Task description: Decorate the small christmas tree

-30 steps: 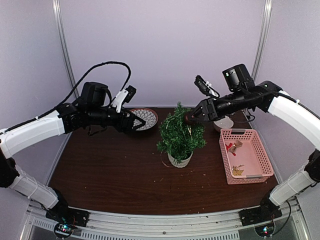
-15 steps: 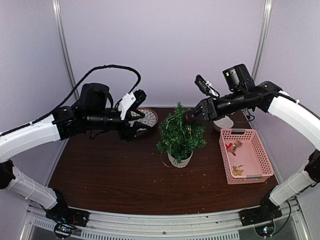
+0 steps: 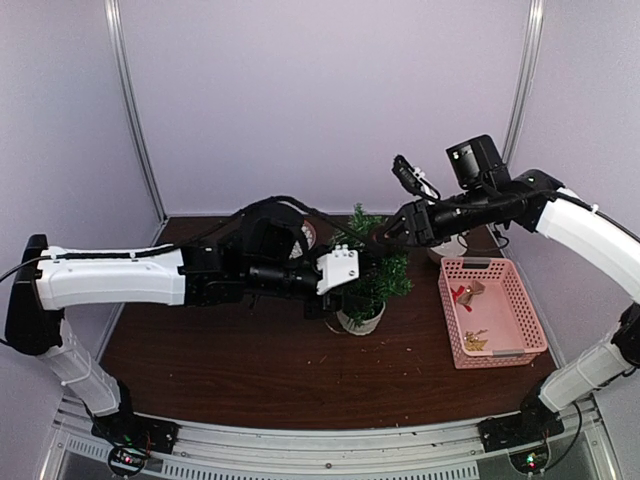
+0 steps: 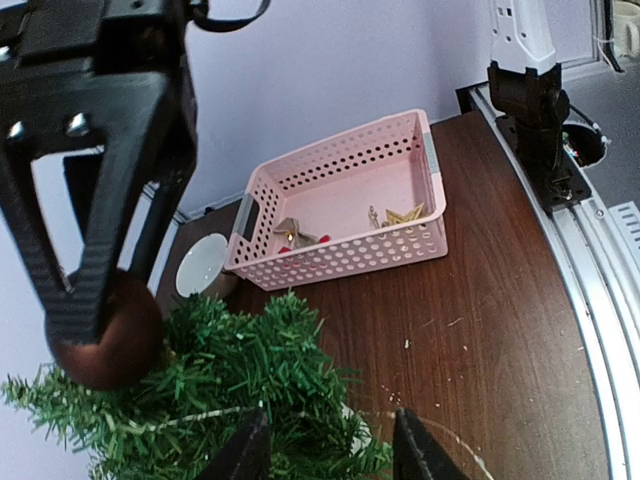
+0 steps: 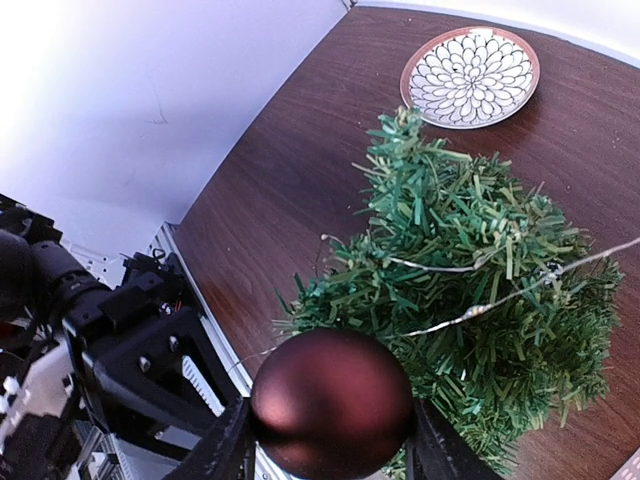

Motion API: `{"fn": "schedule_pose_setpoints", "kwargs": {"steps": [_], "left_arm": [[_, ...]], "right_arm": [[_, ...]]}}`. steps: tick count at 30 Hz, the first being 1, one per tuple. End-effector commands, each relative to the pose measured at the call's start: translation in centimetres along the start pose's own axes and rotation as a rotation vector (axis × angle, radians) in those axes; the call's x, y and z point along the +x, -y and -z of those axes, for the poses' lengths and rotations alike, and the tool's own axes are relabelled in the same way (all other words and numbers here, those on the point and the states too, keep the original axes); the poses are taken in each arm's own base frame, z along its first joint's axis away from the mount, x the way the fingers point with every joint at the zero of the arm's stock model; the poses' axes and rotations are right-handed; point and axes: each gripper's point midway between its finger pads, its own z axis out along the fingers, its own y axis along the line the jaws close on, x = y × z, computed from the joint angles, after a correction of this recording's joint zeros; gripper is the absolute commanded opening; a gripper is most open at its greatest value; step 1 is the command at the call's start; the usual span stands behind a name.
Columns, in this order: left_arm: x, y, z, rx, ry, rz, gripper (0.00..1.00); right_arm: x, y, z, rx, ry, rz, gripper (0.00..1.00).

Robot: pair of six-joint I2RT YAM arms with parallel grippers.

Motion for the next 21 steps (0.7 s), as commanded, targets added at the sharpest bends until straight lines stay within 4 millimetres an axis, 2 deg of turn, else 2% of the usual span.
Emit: {"fn": "schedule_pose_setpoints", "kwargs": {"steps": [1,4,10,21], "left_arm": [[-5.2,-2.7,0.0,-0.128,0.137,-0.139,0.41],[-5.3,-2.5,-0.1,-0.149,0.123,-0.164,0.38],[-5.7,-2.9,1.2,-0.186,0.128,-0.157,0.36],[-5.2,-2.7,-1.0,-0.157,0.105,-0.203,0.41]], "right_arm": [[-1.1,-0.7,1.4,-0.003,0.071,0.015,0.27],[-0.9,-0.9,1.7,-0.007,0.078,0.015,0.27],[-0.5,-1.4,2.1,-0.026,0.079,0.015,0.27],[-0.1,-1.2,1.7,-0.036,0.078,0.007,0.28]]}}
